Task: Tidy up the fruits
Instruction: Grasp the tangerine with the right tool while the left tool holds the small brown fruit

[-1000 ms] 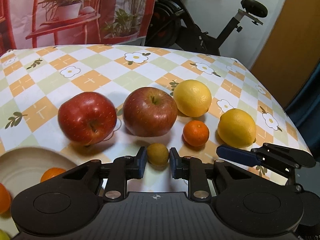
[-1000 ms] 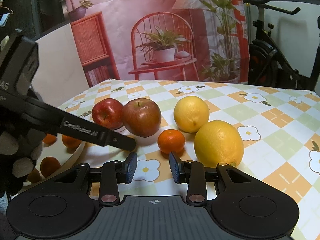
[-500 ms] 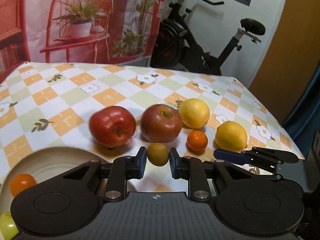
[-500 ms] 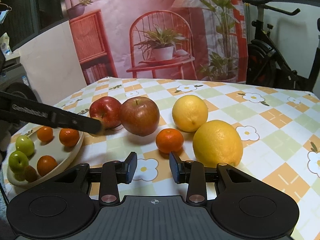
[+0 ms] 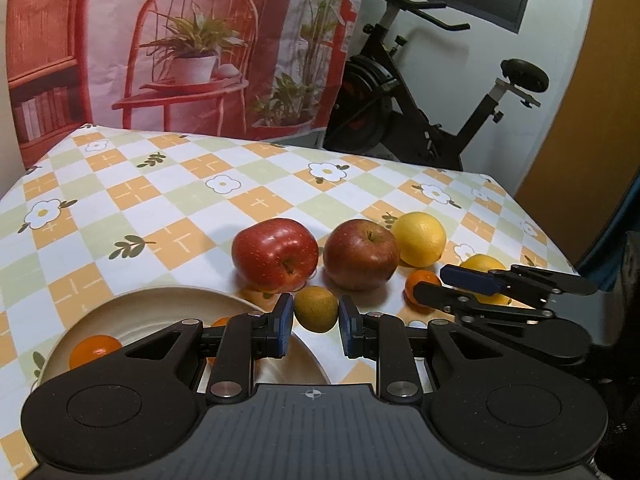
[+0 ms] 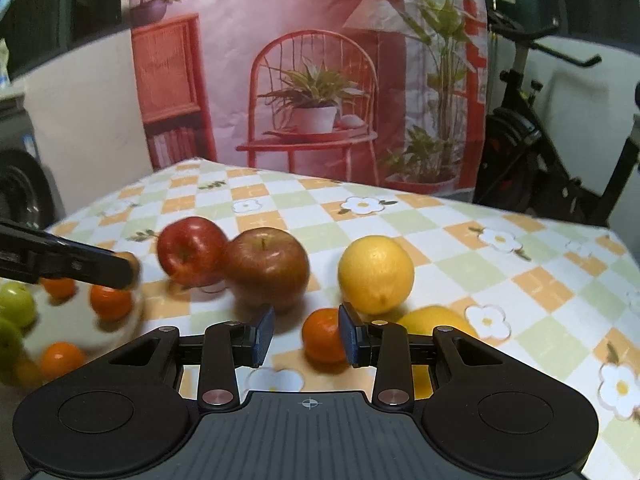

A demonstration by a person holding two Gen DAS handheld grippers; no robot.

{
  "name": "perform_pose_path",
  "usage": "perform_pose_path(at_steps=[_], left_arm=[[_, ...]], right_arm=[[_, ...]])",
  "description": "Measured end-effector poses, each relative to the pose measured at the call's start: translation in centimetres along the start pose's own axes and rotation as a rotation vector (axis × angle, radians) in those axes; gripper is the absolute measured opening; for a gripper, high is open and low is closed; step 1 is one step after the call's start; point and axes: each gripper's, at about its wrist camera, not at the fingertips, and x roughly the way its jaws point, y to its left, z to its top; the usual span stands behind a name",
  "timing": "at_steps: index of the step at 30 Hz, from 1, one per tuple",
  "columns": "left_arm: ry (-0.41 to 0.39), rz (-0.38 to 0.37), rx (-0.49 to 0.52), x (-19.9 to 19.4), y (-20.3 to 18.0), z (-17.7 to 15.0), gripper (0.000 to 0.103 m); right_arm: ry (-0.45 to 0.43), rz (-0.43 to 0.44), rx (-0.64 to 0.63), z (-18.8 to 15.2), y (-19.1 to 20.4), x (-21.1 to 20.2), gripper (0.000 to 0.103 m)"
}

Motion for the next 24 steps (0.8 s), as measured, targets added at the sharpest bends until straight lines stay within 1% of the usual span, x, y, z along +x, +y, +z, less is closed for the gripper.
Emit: perform_pose_path(at_steps=[5, 8, 14, 18, 20, 22, 24], left_arm=[[-0.004, -0.005, -0.016, -0.1, 0.2, -0.3, 0.026], [0.000, -0.010, -0.020, 0.0, 0.3, -0.5, 0.026], [0.004, -0.016, -0.028, 0.0, 0.4, -0.7, 0.026], [0.009, -0.020, -0.034, 0.0, 0.5, -0.8, 0.026], [0.009, -0.019, -0.034, 0.0, 0.5, -0.8, 0.026], [0.009, -0.020, -0.034, 0.1, 0.5, -0.8, 0.026], [0.011, -0.024, -0.036, 0.0, 0.5, -0.9, 0.026]], right_arm=[[0.021, -0.069, -0.045, 0.2, 0.7, 1.3, 0.033], [0.029, -0.104, -0.061, 0.1, 0.9, 1.9, 0.036], [0.034, -0.146, -0.110, 0.0, 1.5, 2.7, 0.037], [0.031, -0.199, -0.173, -0.4, 2.3, 3.0, 0.035], [0.030, -0.221, -0.190, -0.6, 2.6, 3.0, 0.031], [0.023, -0.222, -0.178, -0.7, 2.5, 2.9, 0.029], [0.015, -0.199, -0.148, -0.8, 2.1, 2.6, 0.029]])
